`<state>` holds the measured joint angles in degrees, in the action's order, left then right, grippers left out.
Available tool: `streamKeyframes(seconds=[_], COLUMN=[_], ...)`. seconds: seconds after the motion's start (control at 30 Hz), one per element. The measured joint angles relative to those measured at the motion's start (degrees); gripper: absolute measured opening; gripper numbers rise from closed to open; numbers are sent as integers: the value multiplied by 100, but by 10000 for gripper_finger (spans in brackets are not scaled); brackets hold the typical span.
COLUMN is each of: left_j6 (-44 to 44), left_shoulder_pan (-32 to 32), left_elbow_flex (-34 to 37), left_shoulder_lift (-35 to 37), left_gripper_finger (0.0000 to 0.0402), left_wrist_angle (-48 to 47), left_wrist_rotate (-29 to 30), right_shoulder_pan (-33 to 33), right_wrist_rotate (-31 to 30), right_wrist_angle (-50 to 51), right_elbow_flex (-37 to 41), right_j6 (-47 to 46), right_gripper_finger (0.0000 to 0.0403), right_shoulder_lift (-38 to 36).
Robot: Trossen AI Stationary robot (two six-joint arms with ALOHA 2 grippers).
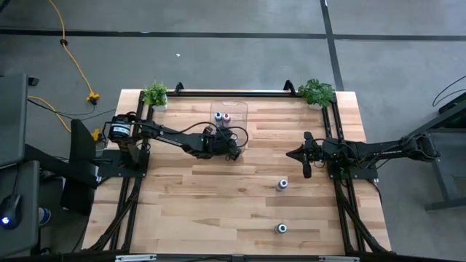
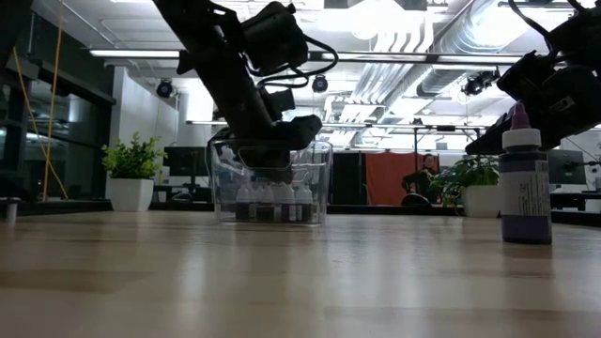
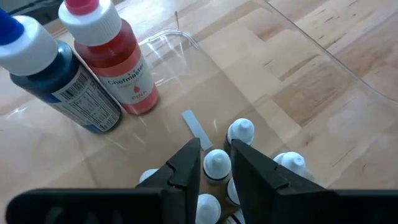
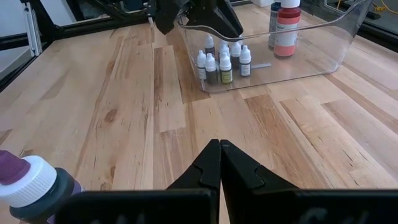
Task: Pick & Place food coloring
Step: Put the large black food coloring into the transparent bin
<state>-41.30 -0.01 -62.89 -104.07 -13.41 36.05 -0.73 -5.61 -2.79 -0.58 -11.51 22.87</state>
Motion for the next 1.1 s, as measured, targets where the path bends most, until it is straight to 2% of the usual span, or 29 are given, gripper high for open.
streamKeyframes(seconds=[0.2,0.4,0.5,0.63,0.77,0.93,1.1], left_j6=[432,1091,1586,2379,3367,4247,4343], left_shoulder_pan=[-2,-33,-85,-258,-540,-888,-1058], left_elbow_flex=[-277,-1060,-1540,-2137,-2364,-2480,-2609], left_shoulder_lift=[170,413,475,476,476,474,473], left_gripper_finger=[86,86,86,86,86,86,86], left_wrist_angle=[-115,-561,-823,-870,-872,-913,-909], left_wrist_rotate=[-76,-181,-672,-1857,-2643,-2851,-2853], right_shoulder_pan=[1,2,1,0,0,0,2], right_wrist_rotate=[0,0,-1,0,-2,-2,-1], right_wrist_angle=[0,2,1,2,-2,0,0], right_elbow_flex=[0,0,0,0,-2,-2,-1], right_j6=[0,0,0,0,0,0,0], right_gripper_finger=[0,0,0,0,0,0,0], right_shoulder_lift=[0,-6,-4,-2,-2,-2,-2])
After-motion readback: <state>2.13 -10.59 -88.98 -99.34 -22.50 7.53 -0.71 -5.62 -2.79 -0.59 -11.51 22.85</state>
